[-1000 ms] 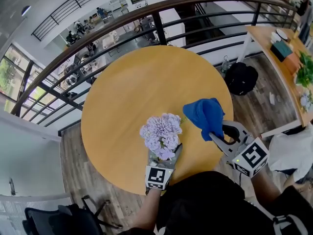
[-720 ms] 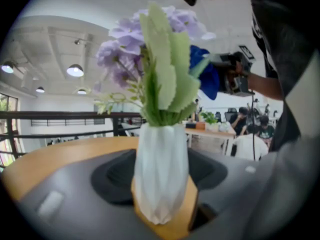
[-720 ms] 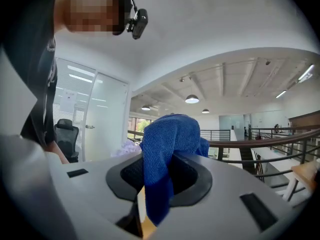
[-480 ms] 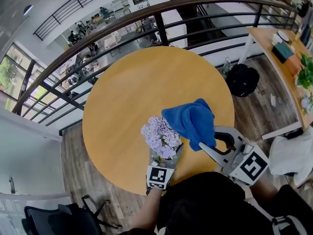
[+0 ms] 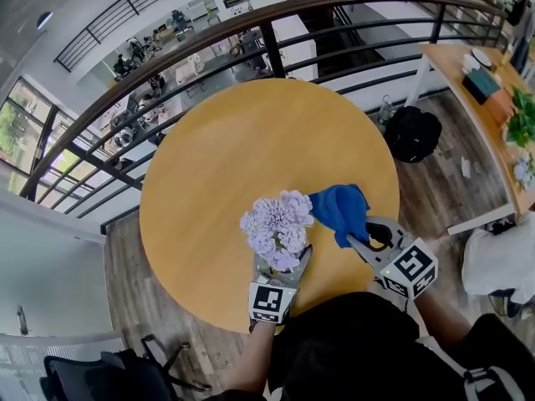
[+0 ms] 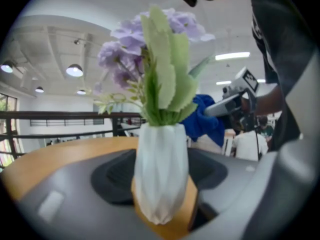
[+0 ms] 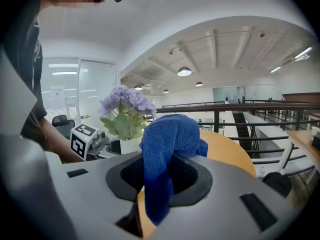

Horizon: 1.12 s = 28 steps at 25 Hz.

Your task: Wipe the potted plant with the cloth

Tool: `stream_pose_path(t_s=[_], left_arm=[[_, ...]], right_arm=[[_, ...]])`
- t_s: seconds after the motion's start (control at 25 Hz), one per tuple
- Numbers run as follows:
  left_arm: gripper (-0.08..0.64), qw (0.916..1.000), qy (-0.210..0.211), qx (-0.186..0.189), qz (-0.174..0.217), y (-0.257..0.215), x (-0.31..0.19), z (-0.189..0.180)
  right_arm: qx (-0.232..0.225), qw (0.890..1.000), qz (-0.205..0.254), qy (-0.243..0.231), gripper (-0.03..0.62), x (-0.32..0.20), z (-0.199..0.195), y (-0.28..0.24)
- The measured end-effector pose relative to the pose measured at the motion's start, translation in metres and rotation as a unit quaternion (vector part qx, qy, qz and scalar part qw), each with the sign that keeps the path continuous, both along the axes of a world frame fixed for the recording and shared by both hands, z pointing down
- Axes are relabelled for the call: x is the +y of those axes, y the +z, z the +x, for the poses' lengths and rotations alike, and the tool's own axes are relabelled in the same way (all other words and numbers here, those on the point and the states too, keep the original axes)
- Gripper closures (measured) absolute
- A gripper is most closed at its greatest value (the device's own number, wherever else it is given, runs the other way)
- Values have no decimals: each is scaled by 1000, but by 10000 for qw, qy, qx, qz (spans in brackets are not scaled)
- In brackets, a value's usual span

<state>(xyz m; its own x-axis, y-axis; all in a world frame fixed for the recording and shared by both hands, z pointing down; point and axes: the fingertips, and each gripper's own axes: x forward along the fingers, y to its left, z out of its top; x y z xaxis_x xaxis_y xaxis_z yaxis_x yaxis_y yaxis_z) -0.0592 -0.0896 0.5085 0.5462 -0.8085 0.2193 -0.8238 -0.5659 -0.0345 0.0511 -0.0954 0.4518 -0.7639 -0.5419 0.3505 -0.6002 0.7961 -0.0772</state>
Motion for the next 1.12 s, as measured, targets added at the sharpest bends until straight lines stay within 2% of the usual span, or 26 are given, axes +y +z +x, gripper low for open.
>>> stream_pose_path(t_s=[0.4, 0.48, 0.6, 0.72, 0.8, 0.88, 1.0, 1.12], left_arm=[[252, 10000, 27, -13, 0, 0, 0, 0], [252, 10000, 36, -18, -4, 0, 0, 2], [252, 10000, 34, -44, 6, 0, 1, 3], [252, 10000, 29, -67, 3, 0, 0, 4], [252, 10000, 15, -62, -6, 0, -1, 5], [252, 10000, 6, -60, -10, 1, -1, 4], [252, 10000, -11, -68, -4, 1, 0, 2], [252, 10000, -8, -41, -15, 1, 1, 2]], right_arm=[[215, 9984, -244, 474, 485, -14, 23, 24], [83, 9983, -86, 562, 484, -16, 28, 9], [-344, 9967, 490, 554, 485, -15, 28, -49], [-848, 9887, 1221, 170, 485, 0, 16, -124], [-1084, 9813, 1548, -368, 484, 19, -5, -164], [-1171, 9733, 1681, -1031, 485, 43, -36, -185], [-786, 9673, 1632, -1775, 483, 68, -75, -171], [-390, 9769, 1302, -1647, 483, 59, -79, -144]])
